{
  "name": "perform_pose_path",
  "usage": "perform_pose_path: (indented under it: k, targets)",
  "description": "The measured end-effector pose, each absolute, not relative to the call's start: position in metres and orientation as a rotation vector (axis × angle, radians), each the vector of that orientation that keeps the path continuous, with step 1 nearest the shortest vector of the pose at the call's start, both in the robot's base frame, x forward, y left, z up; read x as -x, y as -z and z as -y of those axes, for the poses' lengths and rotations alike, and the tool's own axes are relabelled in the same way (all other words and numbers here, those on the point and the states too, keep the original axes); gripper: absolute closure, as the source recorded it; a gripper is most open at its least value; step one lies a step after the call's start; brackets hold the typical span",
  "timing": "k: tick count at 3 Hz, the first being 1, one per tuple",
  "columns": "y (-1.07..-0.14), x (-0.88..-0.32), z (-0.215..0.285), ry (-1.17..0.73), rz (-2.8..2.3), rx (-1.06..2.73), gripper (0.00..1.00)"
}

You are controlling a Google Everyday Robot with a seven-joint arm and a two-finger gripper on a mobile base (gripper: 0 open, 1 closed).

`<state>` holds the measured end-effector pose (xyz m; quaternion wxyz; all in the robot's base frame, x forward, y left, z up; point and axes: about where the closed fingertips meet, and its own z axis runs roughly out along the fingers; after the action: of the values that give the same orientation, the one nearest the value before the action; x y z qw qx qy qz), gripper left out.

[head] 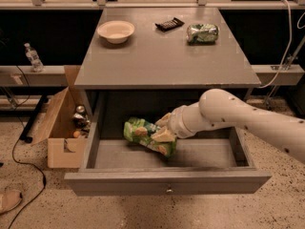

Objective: Pick green rice chip bag from top drawer and place on counter

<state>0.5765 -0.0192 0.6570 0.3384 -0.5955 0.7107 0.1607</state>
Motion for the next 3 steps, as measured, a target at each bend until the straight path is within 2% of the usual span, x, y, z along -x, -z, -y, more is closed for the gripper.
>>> perform_pose_path:
  k: [1, 2, 3]
  targets:
    - [-0.709, -0.563, 0.052, -0.484, -1.739, 1.478, 1.00]
    - [-0.772, -0.541, 0.106, -0.524, -1.623, 1.427, 1.00]
    - [-0.772, -0.541, 0.106, -0.524, -1.623, 1.427, 1.00]
